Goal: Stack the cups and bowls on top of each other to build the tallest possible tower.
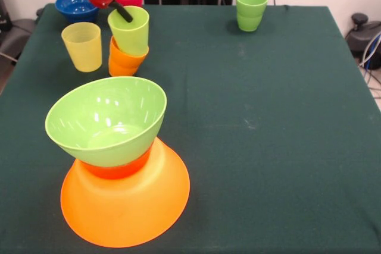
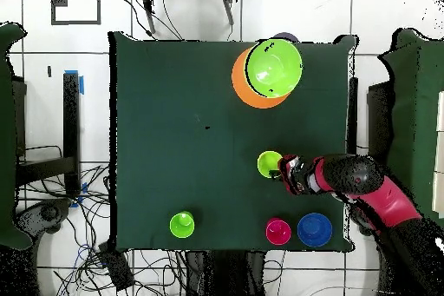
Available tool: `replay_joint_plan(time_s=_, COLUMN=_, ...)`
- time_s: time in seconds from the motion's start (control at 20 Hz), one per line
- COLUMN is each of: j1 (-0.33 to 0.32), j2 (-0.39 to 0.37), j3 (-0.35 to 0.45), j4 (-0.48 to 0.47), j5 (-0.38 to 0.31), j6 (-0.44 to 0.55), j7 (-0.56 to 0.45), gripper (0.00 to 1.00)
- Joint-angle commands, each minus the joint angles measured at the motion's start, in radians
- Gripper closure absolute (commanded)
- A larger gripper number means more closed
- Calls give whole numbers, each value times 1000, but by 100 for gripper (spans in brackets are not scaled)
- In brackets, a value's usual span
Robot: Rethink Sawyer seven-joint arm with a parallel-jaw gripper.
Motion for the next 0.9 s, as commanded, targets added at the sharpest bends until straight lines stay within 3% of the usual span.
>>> replay_joint_plan(time_s=0.05, j1=30, j2=17, j3=32, j4=-44, j5=-108, j6=-104, j7=-168, gripper=100)
replay_joint_plan(time_s=0.9, j1=112, j2=-23, j3=-48, j4=-116, j5=-194, j6=-9, j7=-81, gripper=100)
